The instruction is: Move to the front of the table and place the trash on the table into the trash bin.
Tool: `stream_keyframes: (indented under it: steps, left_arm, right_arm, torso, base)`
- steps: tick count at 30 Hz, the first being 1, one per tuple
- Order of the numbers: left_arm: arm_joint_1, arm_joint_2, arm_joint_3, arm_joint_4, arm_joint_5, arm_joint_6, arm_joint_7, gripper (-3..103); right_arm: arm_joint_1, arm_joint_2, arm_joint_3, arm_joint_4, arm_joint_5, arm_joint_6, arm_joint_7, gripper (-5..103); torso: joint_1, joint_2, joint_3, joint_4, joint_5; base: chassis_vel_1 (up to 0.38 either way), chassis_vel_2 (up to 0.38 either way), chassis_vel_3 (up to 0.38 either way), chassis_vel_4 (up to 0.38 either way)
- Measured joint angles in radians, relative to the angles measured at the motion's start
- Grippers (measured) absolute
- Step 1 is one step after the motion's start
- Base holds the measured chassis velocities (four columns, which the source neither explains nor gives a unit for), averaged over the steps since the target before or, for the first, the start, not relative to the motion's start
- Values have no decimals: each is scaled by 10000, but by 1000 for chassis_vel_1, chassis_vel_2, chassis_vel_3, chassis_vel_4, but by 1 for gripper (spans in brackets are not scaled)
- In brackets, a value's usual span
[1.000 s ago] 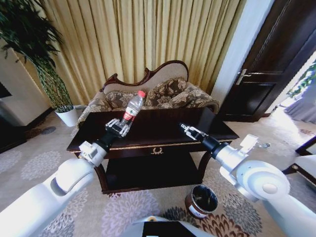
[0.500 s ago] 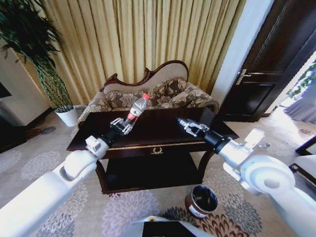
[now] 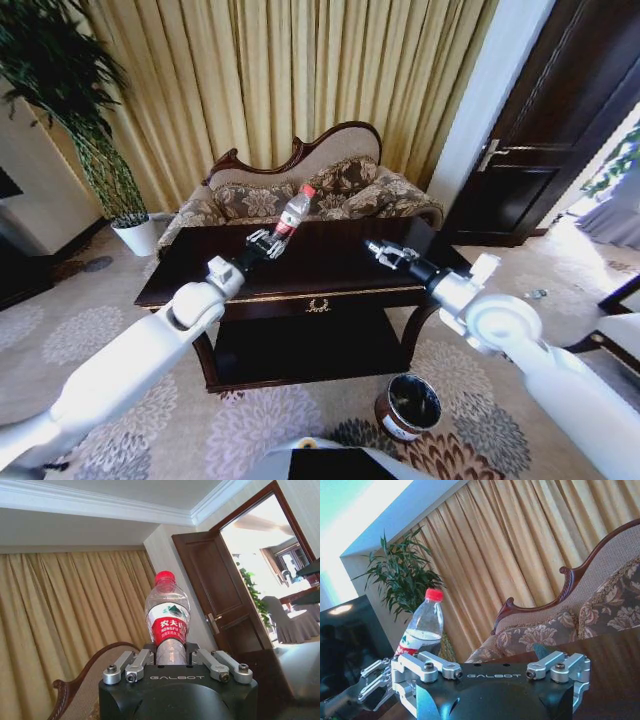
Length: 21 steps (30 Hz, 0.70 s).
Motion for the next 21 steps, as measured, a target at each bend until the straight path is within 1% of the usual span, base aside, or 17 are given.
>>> stream_keyframes:
  steps: [2, 5, 6, 9, 13, 16, 20, 21]
  left_arm:
    - [-113, -53, 103, 29, 3, 35, -14, 28]
    - [-575, -290, 641, 108, -4, 172, -126, 28]
    - [-575, -290, 641, 108, -4, 172, -126, 28]
    - [-822, -458, 1069, 106, -17, 328, -254, 28]
    - [-1004, -605, 1400, 100, -26, 439, -383, 28]
    - [-1355, -735, 1932, 91, -73, 528, -484, 28]
    - [-1843, -870, 2414, 124, -185, 656, -536, 28]
    - [-1843, -870, 2414, 124, -185, 656, -536, 28]
  right_arm:
    - [160, 23, -147, -81, 0, 0, 0, 100]
    - [1118, 245, -1042, -435, 1, -3, 55, 100]
    - [1118, 245, -1042, -435, 1, -3, 55, 100]
    - [1865, 550, -1606, -620, 16, -14, 178, 100]
    - [2217, 784, -1846, -702, 6, -18, 249, 100]
    - [2394, 988, -1952, -728, -32, -22, 285, 100]
    - [2527, 1039, -2022, -774, -76, -38, 286, 100]
    - [2527, 1039, -2022, -774, -76, -38, 286, 100]
  torso:
    - [0, 0, 0, 1, 1]
    - [0, 0, -1, 0, 1]
    - [0, 0, -1, 0, 1]
    - [0, 0, -1, 2, -1]
    - [0, 0, -1, 3, -2]
    - [0, 0, -1, 0, -1]
    - [0, 1, -2, -2, 0]
    - [0, 1, -2, -2, 0]
  base:
    - [0, 0, 0, 0]
    - [0, 0, 0, 0]
    - [0, 0, 0, 0]
    - [0, 0, 0, 0]
    - [0, 0, 0, 0]
    - [0, 0, 0, 0]
    - [0, 0, 0, 0]
    - [0, 0, 0, 0]
